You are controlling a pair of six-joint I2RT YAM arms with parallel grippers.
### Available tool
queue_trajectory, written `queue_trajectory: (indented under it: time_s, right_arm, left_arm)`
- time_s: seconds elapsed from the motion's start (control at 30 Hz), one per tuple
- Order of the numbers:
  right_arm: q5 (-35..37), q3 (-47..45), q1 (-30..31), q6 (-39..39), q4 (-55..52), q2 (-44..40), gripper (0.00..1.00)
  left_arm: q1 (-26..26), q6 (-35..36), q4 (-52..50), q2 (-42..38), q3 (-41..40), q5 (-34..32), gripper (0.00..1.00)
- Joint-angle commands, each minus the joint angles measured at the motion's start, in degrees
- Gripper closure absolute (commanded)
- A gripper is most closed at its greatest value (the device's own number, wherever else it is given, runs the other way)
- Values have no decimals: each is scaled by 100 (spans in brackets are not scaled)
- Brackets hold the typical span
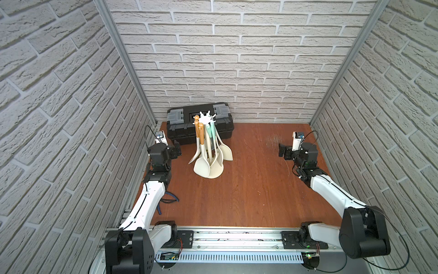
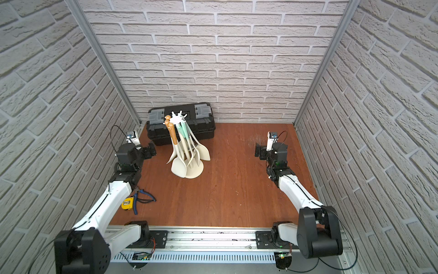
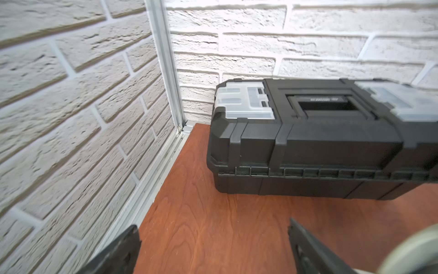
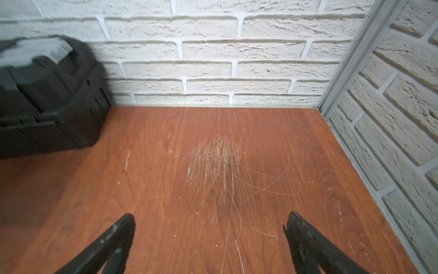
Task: Take the spatula off the kitchen utensil rack
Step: Take off the spatula from the rack.
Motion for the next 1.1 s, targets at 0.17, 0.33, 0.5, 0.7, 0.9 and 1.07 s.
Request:
queue_trajectory:
  time_s: [0.17,0.33,0.5,0.7,0.9,1.07]
  right_arm:
    - [-719,569,254,1270,-1599,-306,15]
    - [-537,849,1301,1052,-1751,-367,19]
    - [-308,1104,2371,927,-1381,-287,28]
    - [59,1870,3674,562,-1211,510,32]
    - [412,2723,4617,365,-1289,1177,36]
    - [1095,3087,5272,321,-1149,1501,42]
  left_arm:
    - [265,-753,-1994,-680,13,2005,4]
    - [-717,-623,-2272,-1304,-271,1772,8]
    - [-1314,-589,-2412,-1834,-500,1523,13]
    - [-1442,-636,-2724,-2083,-138,1837,20]
    - [-1444,-667,-3092,-2096,472,2063,24]
    - [-1434,-691,-3066,-1934,752,2106,26]
